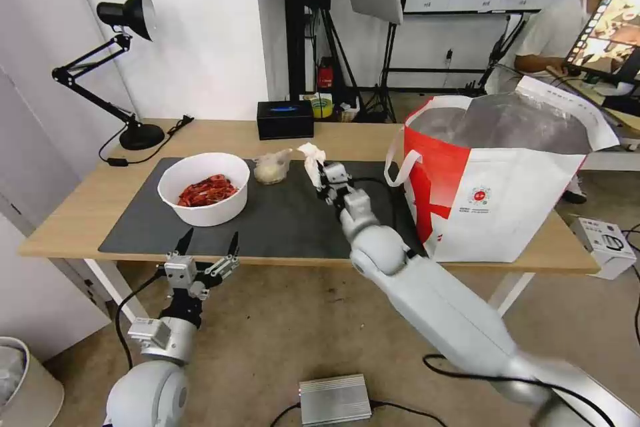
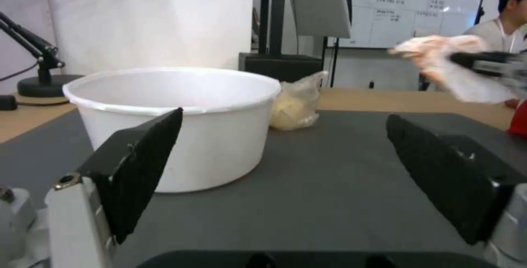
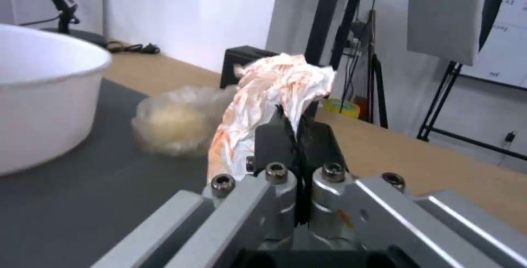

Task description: Pick up the trash from the table and place it into the takeout bag.

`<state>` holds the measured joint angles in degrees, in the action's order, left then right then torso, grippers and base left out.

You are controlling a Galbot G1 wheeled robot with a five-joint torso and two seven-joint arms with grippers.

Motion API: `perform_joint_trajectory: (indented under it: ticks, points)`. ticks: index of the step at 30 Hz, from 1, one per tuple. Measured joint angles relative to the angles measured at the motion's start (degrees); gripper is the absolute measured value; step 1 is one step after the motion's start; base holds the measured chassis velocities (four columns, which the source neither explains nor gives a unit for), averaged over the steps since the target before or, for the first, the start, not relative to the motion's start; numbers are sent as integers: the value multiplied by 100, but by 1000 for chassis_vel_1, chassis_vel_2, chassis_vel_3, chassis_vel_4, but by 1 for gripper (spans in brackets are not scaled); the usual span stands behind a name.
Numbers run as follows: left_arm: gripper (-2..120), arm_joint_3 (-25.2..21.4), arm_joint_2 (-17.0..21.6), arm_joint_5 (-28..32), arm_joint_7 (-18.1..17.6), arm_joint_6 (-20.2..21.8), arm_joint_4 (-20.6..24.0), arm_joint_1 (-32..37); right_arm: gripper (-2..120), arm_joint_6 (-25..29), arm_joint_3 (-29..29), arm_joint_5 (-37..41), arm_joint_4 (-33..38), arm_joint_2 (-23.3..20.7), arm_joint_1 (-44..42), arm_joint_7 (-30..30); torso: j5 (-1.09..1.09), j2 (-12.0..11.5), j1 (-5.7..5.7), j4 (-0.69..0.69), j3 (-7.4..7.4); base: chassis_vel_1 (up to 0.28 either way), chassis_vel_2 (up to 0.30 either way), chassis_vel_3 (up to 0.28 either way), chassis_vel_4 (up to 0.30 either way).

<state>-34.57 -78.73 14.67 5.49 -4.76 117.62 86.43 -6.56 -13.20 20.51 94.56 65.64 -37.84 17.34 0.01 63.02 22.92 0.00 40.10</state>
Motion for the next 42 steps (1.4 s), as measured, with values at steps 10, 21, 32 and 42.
perform_joint_trajectory:
  ticks: [10, 21, 32, 42]
  points:
    - [100, 58, -31, -12, 6, -1, -163, -99, 0, 450, 843, -526, 1236, -836, -1347, -482, 0, 1, 0, -1, 0, 0, 0, 0, 0]
    - [100, 97, -112, -26, 13, -15, -257, -147, 0, 1869, 2390, -1378, 1820, -902, -2152, -1145, -1, 1, 0, 0, 0, 0, 0, 0, 0]
    - [100, 238, -196, 8, 8, 5, -267, -165, 0, 2402, 3522, -1258, 2139, -774, -2033, -635, 0, 0, 0, 0, 0, 0, 0, 0, 0]
    - [100, 293, -283, -39, 3, 17, -239, -135, 0, 1140, 4078, 251, 2412, -1210, -1810, 124, -1, 0, 0, 0, 0, 0, 0, 0, 0]
